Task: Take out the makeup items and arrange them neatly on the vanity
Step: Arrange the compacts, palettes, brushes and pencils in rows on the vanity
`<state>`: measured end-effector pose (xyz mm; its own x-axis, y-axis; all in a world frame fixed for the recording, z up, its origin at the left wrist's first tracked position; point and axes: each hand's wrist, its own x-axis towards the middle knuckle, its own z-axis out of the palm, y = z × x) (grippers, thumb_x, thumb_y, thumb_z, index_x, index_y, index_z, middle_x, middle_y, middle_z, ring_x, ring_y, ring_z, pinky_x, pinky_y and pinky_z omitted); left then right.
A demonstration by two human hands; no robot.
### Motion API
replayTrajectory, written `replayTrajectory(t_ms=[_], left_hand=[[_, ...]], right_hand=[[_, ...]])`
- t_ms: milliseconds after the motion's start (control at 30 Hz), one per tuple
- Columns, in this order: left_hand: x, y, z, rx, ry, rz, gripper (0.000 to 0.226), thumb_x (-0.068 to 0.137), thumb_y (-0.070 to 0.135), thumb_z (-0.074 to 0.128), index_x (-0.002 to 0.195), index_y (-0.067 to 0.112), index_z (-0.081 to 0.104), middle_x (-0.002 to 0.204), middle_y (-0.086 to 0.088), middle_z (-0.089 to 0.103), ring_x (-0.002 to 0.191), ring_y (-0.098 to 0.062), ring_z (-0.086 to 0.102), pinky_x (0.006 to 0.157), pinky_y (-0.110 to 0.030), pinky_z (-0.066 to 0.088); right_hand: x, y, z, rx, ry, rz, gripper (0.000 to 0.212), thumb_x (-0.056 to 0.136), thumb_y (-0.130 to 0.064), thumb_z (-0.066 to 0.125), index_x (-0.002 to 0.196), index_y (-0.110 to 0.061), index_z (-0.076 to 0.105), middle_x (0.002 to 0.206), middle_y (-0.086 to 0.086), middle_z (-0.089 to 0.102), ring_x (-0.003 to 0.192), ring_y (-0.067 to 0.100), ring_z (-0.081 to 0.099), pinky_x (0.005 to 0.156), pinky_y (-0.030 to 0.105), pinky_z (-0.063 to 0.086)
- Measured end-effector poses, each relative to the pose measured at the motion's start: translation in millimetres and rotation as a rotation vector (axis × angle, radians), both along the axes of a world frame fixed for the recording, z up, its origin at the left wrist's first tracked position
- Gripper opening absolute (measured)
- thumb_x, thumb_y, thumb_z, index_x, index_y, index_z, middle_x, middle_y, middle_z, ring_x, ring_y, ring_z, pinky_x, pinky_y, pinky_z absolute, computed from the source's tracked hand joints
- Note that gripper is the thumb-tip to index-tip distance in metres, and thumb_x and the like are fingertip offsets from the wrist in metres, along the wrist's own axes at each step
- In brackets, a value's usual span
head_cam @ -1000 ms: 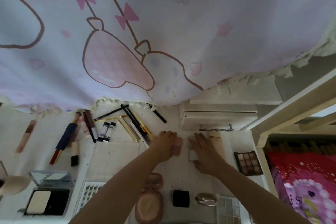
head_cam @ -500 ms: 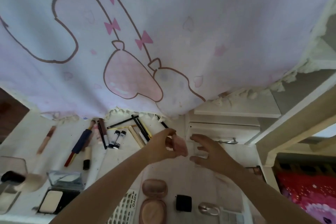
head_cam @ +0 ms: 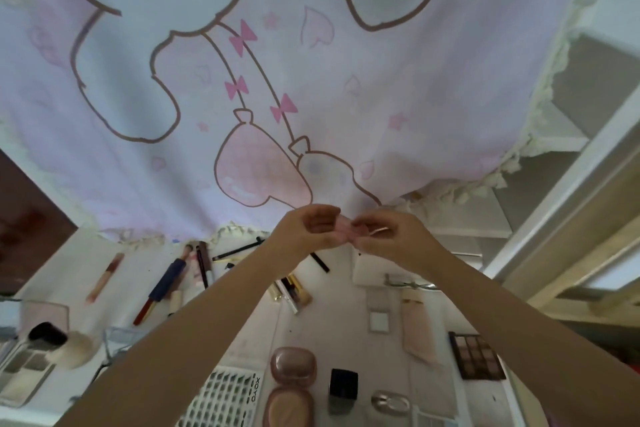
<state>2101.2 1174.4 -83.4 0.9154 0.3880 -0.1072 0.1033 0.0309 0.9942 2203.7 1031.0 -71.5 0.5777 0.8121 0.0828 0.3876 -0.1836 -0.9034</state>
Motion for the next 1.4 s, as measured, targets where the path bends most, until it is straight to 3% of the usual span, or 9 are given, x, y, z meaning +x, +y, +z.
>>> replayTrajectory(t_ms=[133, 333, 500, 600, 700, 833, 900, 1033, 1400], left_hand=[[-4, -1, 8, 0.013, -0.029, 0.039, 0.04, 0.072, -0.016, 0.065, 0.105, 0.006, 0.056, 0.089, -0.001, 0.064, 0.069, -0.001, 0.067, 0.059, -0.011, 0.051], [-12, -1, 1, 0.061, -0.014, 0.045, 0.041, 0.07, -0.013, 0.068, 0.1, 0.014, 0.059, 0.092, 0.001, 0.066, 0.081, -0.007, 0.066, 0.073, -0.015, 0.055], [-16, 3, -6, 0.076, 0.008, 0.001, 0.045, 0.071, -0.015, 0.066, 0.098, 0.02, 0.059, 0.094, 0.004, 0.066, 0.079, -0.001, 0.068, 0.074, -0.016, 0.055], [-18, 7, -14, 0.02, 0.046, -0.039, 0.046, 0.074, -0.018, 0.061, 0.104, 0.016, 0.057, 0.096, 0.004, 0.065, 0.079, 0.001, 0.068, 0.07, -0.014, 0.054], [-22, 11, -28, 0.002, 0.137, -0.087, 0.048, 0.076, -0.021, 0.057, 0.112, 0.011, 0.055, 0.097, 0.003, 0.065, 0.076, 0.003, 0.068, 0.067, -0.013, 0.054], [-31, 9, -66, 0.057, 0.304, -0.139, 0.052, 0.076, -0.026, 0.052, 0.122, -0.003, 0.049, 0.092, -0.002, 0.061, 0.069, 0.001, 0.066, 0.062, -0.014, 0.054], [-35, 4, -89, 0.169, 0.428, -0.211, 0.051, 0.078, -0.017, 0.058, 0.126, -0.003, 0.049, 0.102, -0.007, 0.062, 0.083, -0.008, 0.065, 0.072, -0.017, 0.053], [-40, -7, -126, 0.521, 0.584, -0.357, 0.051, 0.078, 0.005, 0.068, 0.126, 0.013, 0.052, 0.127, -0.007, 0.054, 0.109, -0.022, 0.058, 0.088, -0.025, 0.046], [-14, -9, -149, 0.496, 0.688, -0.403, 0.058, 0.078, 0.004, 0.068, 0.128, 0.01, 0.04, 0.114, -0.012, 0.058, 0.092, -0.016, 0.052, 0.076, -0.023, 0.046]], right_hand=[[-6, 1, 8, 0.035, 0.028, -0.025, 0.03, 0.072, -0.006, 0.073, 0.073, -0.035, 0.065, 0.07, -0.014, 0.065, 0.063, -0.007, 0.06, 0.066, 0.01, 0.049], [-13, 2, 2, 0.006, 0.021, -0.051, 0.018, 0.069, -0.004, 0.075, 0.077, -0.021, 0.072, 0.071, -0.004, 0.064, 0.072, 0.015, 0.061, 0.076, 0.036, 0.052], [-9, 1, -4, 0.004, 0.167, -0.04, 0.019, 0.075, 0.0, 0.069, 0.09, -0.01, 0.072, 0.074, -0.001, 0.067, 0.067, 0.003, 0.062, 0.071, 0.02, 0.051], [-3, 3, -9, 0.009, 0.338, -0.03, 0.006, 0.075, -0.017, 0.071, 0.08, -0.015, 0.072, 0.078, 0.009, 0.067, 0.076, 0.016, 0.063, 0.079, 0.029, 0.052], [4, 8, -24, -0.042, 0.555, -0.13, 0.021, 0.09, -0.022, 0.053, 0.084, -0.006, 0.065, 0.082, 0.014, 0.066, 0.078, 0.027, 0.062, 0.075, 0.032, 0.052], [1, 10, -64, -0.199, 0.702, -0.202, 0.037, 0.097, -0.035, 0.039, 0.081, -0.008, 0.058, 0.073, 0.011, 0.064, 0.057, 0.019, 0.062, 0.056, 0.026, 0.052], [-8, 8, -92, -0.327, 0.755, -0.248, 0.041, 0.097, -0.038, 0.036, 0.079, -0.007, 0.055, 0.073, 0.011, 0.064, 0.052, 0.018, 0.062, 0.052, 0.025, 0.052], [-21, 6, -135, -0.528, 0.729, -0.298, 0.043, 0.099, -0.038, 0.032, 0.085, -0.004, 0.055, 0.076, 0.01, 0.063, 0.059, 0.02, 0.056, 0.055, 0.027, 0.048], [-2, 27, -168, -0.605, 0.68, -0.435, 0.041, 0.098, -0.034, 0.034, 0.072, -0.005, 0.047, 0.063, 0.013, 0.058, 0.05, 0.019, 0.045, 0.049, 0.026, 0.036]])
